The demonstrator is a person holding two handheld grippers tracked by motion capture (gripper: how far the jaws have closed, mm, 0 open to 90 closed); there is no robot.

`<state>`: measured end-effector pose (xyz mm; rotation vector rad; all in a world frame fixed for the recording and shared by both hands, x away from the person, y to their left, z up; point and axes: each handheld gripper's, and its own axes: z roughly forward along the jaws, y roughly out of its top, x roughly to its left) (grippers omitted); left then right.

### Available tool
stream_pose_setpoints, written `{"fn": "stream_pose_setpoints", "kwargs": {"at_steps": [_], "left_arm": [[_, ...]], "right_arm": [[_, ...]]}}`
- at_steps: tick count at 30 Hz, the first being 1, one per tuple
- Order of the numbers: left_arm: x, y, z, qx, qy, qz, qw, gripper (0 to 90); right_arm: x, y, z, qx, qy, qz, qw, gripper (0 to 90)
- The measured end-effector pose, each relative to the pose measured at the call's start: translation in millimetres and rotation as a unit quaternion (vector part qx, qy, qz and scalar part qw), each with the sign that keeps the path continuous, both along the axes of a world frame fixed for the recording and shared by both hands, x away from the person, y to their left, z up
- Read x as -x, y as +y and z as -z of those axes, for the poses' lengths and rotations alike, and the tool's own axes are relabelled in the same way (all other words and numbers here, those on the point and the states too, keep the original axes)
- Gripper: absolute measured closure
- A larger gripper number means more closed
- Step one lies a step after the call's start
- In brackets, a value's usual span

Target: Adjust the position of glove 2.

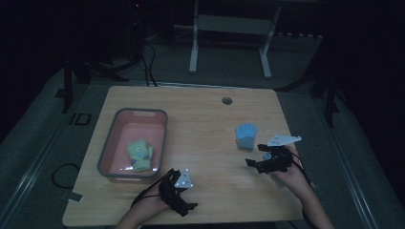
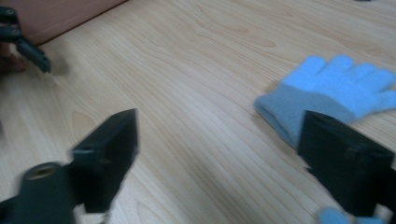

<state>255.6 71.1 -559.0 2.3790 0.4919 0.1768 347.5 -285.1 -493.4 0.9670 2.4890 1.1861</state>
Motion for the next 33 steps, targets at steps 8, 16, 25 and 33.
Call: {"fn": "stream_pose_setpoints", "kwargs": {"at_steps": [8, 16, 25, 33], "left_arm": [[-0.1, 0.4, 0.4, -0.009, -0.003, 0.0, 1.0, 1.6], [0.5, 1.4, 0.5, -0.007, -0.005, -0.001, 1.0, 1.6], [2.0, 1.8, 0.7, -0.007, -0.008, 0.002, 0.9999, 1.6], [1.3, 4.5, 0.5, 0.004, -0.007, -0.001, 1.0, 1.6]], "right_arm": [[-16.7, -2.1, 0.2, 0.029, -0.022, 0.029, 0.9989, 27.7], [-41.9, -0.5, -1.9, 0.058, -0.029, 0.041, 0.997, 35.5], [-77.1, 3.5, -1.7, 0.075, -0.019, 0.042, 0.9961, 43.2], [-107.6, 9.6, 19.0, 0.097, 0.019, 0.046, 0.9941, 53.4]]}}
